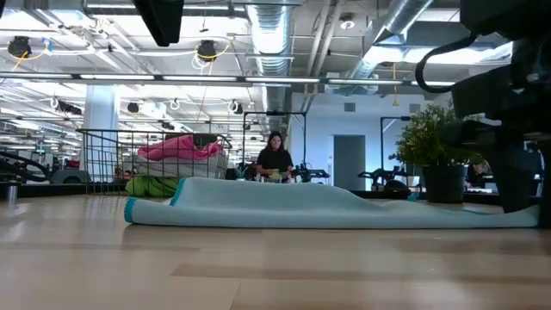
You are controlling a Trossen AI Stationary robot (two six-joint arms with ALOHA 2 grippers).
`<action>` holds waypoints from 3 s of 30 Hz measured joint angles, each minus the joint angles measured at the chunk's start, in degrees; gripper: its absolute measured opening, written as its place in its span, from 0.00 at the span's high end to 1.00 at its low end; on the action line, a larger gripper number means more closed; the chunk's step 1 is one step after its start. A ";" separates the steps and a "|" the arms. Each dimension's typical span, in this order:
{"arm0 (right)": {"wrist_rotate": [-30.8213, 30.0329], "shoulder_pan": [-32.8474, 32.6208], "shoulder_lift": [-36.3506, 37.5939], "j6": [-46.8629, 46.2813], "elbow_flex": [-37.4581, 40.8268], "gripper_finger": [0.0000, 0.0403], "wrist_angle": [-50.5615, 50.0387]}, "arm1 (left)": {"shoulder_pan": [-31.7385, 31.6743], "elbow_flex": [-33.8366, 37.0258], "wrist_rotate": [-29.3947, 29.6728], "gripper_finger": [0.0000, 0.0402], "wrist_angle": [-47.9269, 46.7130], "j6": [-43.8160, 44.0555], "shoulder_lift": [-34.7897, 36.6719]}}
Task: Fold microfiber towels
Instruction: Fold the blue microfiber cloth
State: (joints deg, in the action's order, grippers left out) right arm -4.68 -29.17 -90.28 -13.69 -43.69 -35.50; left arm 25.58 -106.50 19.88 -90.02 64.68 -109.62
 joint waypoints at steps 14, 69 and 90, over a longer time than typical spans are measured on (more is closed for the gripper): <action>0.30 4.79 -0.04 -2.01 -5.45 0.95 -3.48 | 0.67 0.00 -0.68 0.70 0.02 0.45 -0.07; 7.44 16.57 -31.08 37.72 -54.28 0.98 14.49 | 11.42 -0.02 2.49 0.70 -0.02 18.12 4.66; 2.80 17.17 -31.38 36.94 -54.29 0.57 12.52 | 12.14 -0.02 2.64 0.70 0.00 18.67 4.66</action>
State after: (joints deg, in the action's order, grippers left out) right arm -1.88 -12.00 -121.66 23.25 -97.98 -22.98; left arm 37.72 -106.52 22.52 -90.02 83.35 -104.97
